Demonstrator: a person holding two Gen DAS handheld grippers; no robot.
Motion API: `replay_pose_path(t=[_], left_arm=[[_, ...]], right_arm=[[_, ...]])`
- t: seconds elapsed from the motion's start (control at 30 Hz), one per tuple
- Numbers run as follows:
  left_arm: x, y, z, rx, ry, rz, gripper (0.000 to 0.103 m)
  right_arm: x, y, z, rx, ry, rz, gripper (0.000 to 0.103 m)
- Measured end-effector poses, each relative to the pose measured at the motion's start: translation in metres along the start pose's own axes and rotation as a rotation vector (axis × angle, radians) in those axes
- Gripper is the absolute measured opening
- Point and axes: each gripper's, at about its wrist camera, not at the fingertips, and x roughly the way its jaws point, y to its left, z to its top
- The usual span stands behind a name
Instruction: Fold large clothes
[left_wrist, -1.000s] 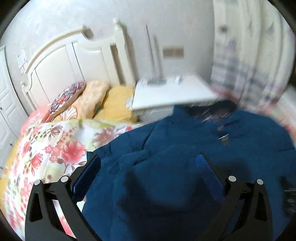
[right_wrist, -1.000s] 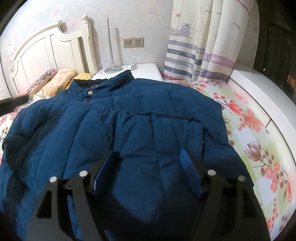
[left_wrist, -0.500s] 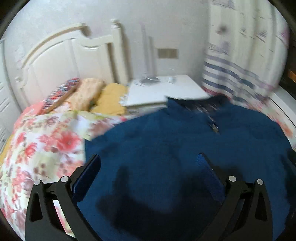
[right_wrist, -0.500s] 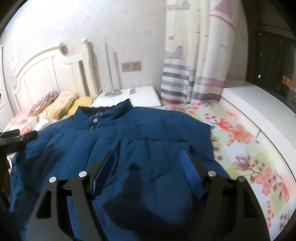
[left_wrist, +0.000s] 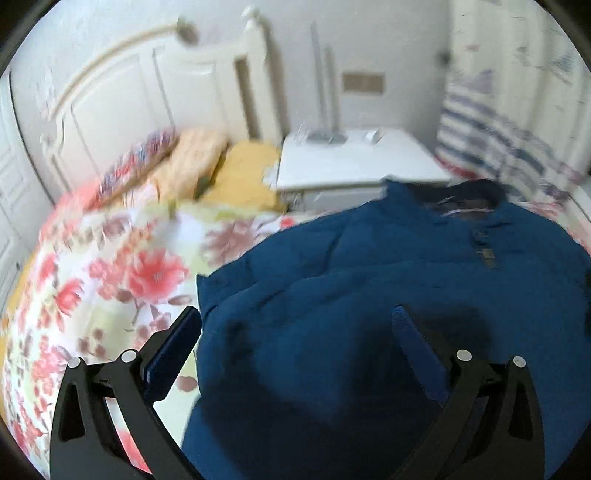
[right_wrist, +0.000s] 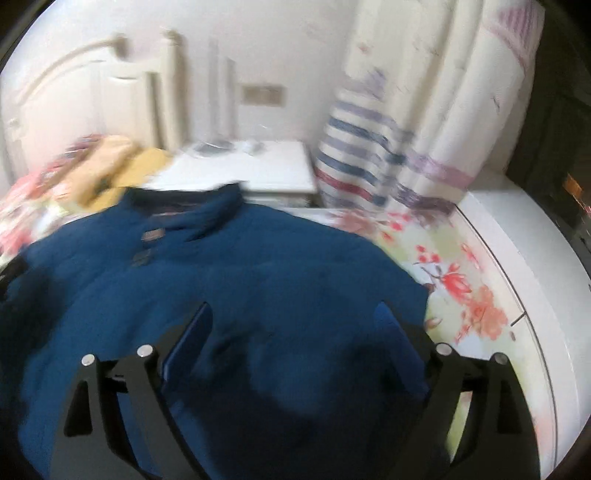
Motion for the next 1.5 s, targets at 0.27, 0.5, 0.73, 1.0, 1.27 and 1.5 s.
replay_pose_path(t=[0.27, 0.5, 0.73, 1.0, 1.27, 1.5], left_arm=[[0.036, 0.017, -0.016, -0.07, 0.04, -0.107, 0.099], [0.008, 0.014, -0.019, -0.091, 0.013, -0.016, 0.099], [-0.069, -0.055, -0.054, 0.073, -0.098, -0.124, 0.099], [-0.053, -0.091, -0.079, 0.161, -0.005, -0.047, 0.099], [-0.064, -0.086, -0.111, 0.182, -0.052, -0.028, 0.099], [-0.063, -0.081, -0.113, 0.162, -0.054, -0.046, 0.099]], right_arm=[[0.059, -0.028, -0.001, 0.081, 0.159, 0.136, 0.101], [0.037, -0.027, -0.003, 0.086, 0.147, 0.08, 0.094], [-0.068, 0.038, -0.056, -0.131, -0.06, 0.139, 0.1], [-0.058, 0.048, -0.082, -0.188, 0.033, 0.094, 0.1], [-0.049, 0.014, -0.111, -0.101, 0.085, 0.148, 0.101], [-0.087, 0.03, -0.115, -0.117, -0.019, 0.085, 0.1]])
